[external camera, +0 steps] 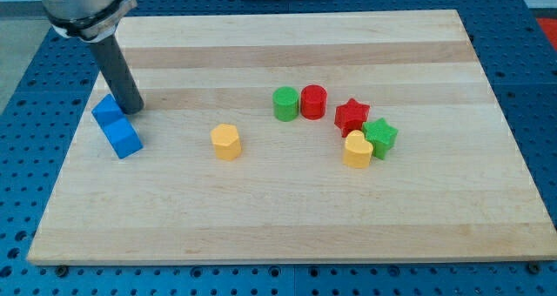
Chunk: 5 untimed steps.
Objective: Group up the blue blocks at the center left of the board
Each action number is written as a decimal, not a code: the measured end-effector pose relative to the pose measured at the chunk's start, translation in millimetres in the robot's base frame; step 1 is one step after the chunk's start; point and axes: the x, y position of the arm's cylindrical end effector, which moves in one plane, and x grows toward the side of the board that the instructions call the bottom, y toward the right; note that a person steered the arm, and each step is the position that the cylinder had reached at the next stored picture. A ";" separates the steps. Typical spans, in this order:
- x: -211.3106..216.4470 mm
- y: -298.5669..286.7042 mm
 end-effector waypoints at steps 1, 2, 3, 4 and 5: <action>0.0 1.9; 3.1 54.7; 24.0 80.0; 45.4 77.4; 54.1 58.2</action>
